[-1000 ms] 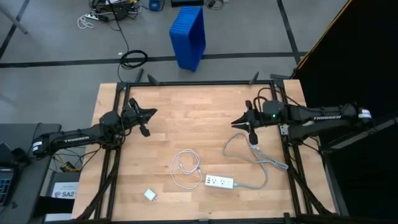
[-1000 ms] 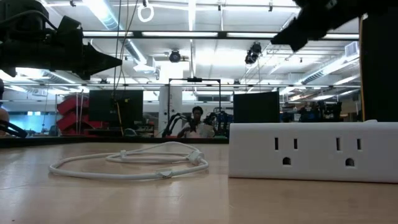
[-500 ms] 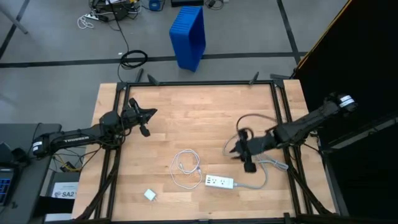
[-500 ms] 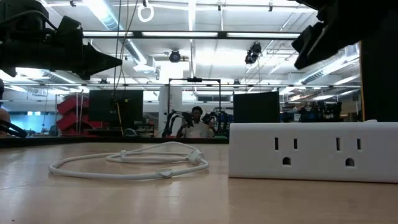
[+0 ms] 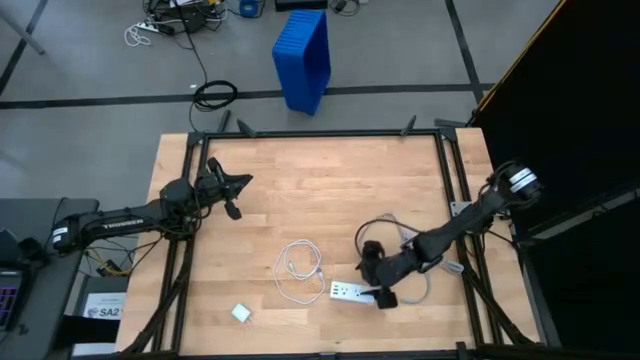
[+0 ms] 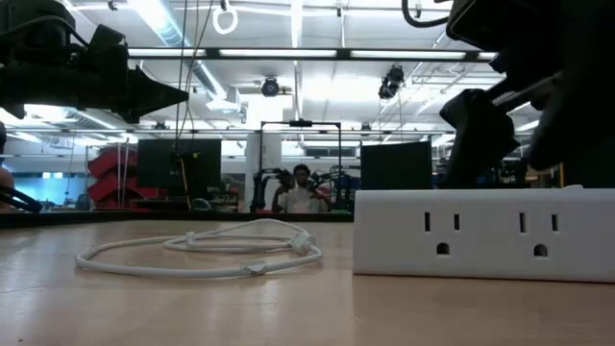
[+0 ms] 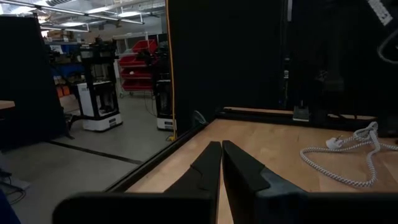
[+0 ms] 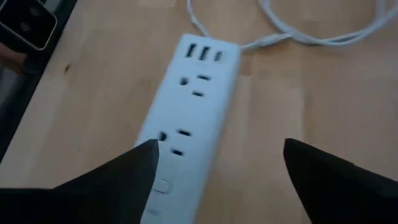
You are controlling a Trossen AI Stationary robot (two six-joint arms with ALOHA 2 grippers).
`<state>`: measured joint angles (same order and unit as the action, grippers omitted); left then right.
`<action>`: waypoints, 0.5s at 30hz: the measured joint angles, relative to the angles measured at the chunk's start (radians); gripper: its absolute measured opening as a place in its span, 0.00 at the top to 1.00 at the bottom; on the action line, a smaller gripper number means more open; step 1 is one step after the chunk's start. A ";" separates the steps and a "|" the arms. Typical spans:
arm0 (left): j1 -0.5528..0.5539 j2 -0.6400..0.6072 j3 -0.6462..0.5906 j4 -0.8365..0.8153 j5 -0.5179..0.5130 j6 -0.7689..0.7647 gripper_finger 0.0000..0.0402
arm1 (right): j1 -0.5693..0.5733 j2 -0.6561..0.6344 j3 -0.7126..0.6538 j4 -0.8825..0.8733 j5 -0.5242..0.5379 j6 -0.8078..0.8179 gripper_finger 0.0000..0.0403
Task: Insert USB
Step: Move the white outlet extension to the center of the table
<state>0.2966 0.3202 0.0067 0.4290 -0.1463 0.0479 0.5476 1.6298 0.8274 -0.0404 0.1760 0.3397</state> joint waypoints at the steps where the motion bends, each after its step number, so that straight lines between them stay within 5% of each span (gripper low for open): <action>1: 0.000 0.000 0.000 0.000 0.000 0.000 1.00 | 0.007 0.010 0.011 0.000 -0.003 0.001 0.17; 15: 0.000 0.000 0.000 0.004 0.000 0.000 1.00 | 0.047 0.148 0.046 0.009 0.005 0.115 0.27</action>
<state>0.2966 0.3202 0.0071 0.4326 -0.1463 0.0479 0.5950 1.7773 0.8732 -0.0315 0.1813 0.4547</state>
